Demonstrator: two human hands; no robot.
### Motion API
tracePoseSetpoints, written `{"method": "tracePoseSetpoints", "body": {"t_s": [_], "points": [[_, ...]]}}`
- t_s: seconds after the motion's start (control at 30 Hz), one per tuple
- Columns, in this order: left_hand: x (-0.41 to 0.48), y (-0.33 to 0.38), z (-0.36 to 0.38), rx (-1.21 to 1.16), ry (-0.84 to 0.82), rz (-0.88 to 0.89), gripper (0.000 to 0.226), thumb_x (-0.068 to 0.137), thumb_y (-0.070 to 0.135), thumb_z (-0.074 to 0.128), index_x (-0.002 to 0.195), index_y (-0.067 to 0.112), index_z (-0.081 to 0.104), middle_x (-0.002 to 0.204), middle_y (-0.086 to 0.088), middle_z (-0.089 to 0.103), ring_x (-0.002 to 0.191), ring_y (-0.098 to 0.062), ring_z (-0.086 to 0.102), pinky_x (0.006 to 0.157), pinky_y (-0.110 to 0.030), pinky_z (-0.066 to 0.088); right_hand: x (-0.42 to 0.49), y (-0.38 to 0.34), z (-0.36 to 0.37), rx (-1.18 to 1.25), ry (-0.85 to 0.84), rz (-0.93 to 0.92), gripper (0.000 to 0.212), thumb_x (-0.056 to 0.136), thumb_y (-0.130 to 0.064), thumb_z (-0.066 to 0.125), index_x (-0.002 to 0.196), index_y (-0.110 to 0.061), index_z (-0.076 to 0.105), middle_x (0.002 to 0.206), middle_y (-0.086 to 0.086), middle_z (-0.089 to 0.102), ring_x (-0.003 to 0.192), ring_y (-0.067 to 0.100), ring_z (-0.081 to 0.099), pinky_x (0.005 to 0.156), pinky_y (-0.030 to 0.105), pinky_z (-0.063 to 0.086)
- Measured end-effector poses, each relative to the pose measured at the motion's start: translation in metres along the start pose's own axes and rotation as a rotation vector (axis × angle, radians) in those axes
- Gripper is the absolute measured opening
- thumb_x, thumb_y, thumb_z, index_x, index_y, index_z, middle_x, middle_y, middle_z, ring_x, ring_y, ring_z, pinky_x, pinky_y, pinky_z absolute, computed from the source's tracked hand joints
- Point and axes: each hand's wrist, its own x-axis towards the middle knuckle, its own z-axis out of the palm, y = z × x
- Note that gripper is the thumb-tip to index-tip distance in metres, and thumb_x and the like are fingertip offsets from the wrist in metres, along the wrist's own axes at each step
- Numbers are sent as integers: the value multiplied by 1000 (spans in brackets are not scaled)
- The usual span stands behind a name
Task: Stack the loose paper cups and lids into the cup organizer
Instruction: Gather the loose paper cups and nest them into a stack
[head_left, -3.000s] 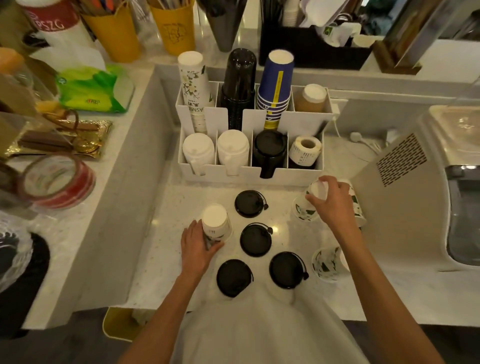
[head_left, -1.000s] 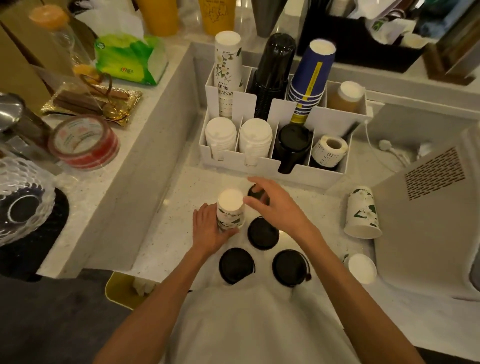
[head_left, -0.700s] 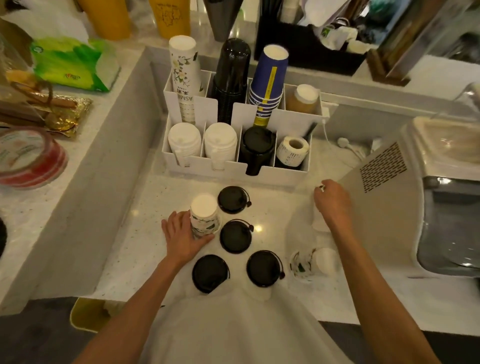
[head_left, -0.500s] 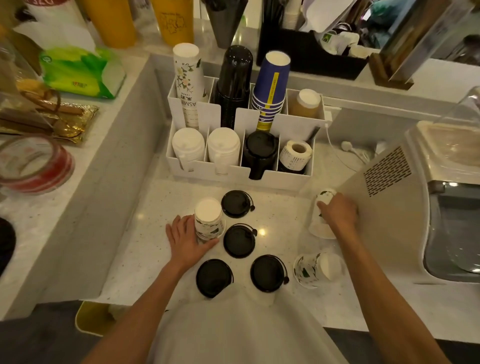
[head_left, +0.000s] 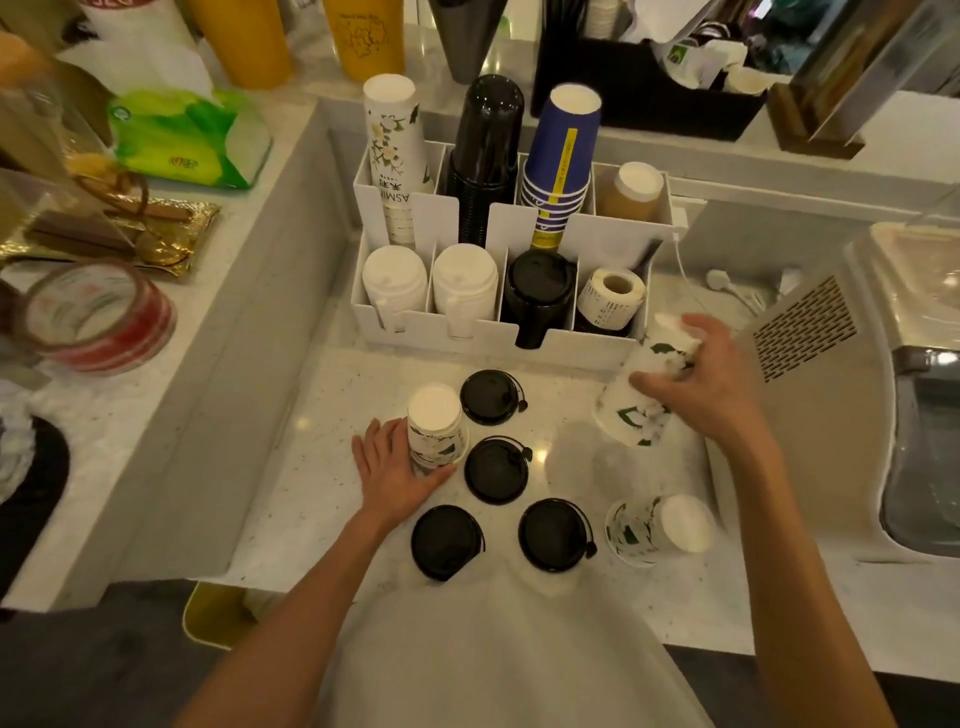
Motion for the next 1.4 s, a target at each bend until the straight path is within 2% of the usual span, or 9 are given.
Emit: {"method": "tracePoseSetpoints", "body": {"t_s": [0.07, 0.13, 0.27, 0.4, 0.53, 0.77, 0.9, 1.07, 1.4], "points": [[0, 1, -1, -4, -11, -3, 108, 66, 83, 43, 147, 15, 20, 155, -12, 22, 149, -30, 1, 119, -53, -11, -13, -29, 7, 114, -59, -130, 95, 70, -23, 86, 142, -36, 25, 141, 7, 32, 116, 23, 47, 89, 34, 47], [-1, 1, -3, -4, -8, -4, 109, 65, 85, 40, 147, 16, 20, 156, -11, 21, 149, -30, 1, 119, -53, -12, -26, -57, 23, 179, -143, -242, 99, 71, -19, 86, 144, -38, 23, 145, 3, 27, 122, 19, 42, 98, 35, 45], [-2, 5, -5, 9, -10, -8, 110, 64, 86, 36, 147, 16, 22, 155, -10, 23, 149, -30, 3, 120, -54, -7, -47, -101, 66, 168, -297, -448, 93, 66, -29, 89, 139, -35, 31, 142, -4, 33, 126, 10, 38, 108, 38, 41], [-3, 6, -4, 3, -4, -30, 106, 75, 72, 57, 151, 15, 12, 159, -10, 15, 150, -28, 0, 120, -52, -8, -56, -122, 107, 76, -448, -585, 92, 64, -33, 89, 136, -36, 30, 141, -7, 42, 130, 17, 41, 108, 48, 41], [-3, 9, -4, -18, -14, -55, 110, 73, 72, 59, 153, 17, 8, 159, -10, 13, 149, -28, -2, 120, -49, -11, -55, -117, 135, -55, -469, -668, 94, 64, -33, 88, 137, -36, 30, 142, -5, 42, 130, 21, 40, 107, 47, 40], [-4, 4, -5, -15, 14, -1, 106, 66, 84, 42, 148, 18, 25, 154, -6, 24, 149, -29, 3, 120, -53, -7, -51, -86, 160, -176, -537, -622, 86, 71, -27, 84, 137, -35, 30, 143, -5, 41, 129, 21, 40, 106, 45, 42], [-4, 3, -3, -4, 28, 19, 97, 73, 72, 59, 147, 18, 27, 153, -6, 26, 148, -29, 5, 119, -54, -6, -48, -75, 163, -148, -643, -548, 81, 78, -28, 78, 140, -34, 27, 146, -5, 39, 132, 21, 40, 105, 36, 38], [-5, 5, -2, 25, 41, 20, 95, 73, 71, 60, 147, 20, 31, 153, -6, 28, 148, -30, 7, 120, -54, -5, -45, -72, 161, -116, -586, -514, 77, 77, -31, 79, 136, -39, 29, 142, -5, 46, 124, 19, 48, 90, 28, 39], [-3, 3, 0, 48, 40, 14, 97, 71, 73, 60, 146, 19, 30, 152, -6, 29, 148, -29, 8, 120, -53, -5, -59, -68, 167, -74, -415, -541, 71, 75, -42, 79, 132, -30, 38, 135, -4, 51, 120, 19, 52, 95, 40, 49]]}}
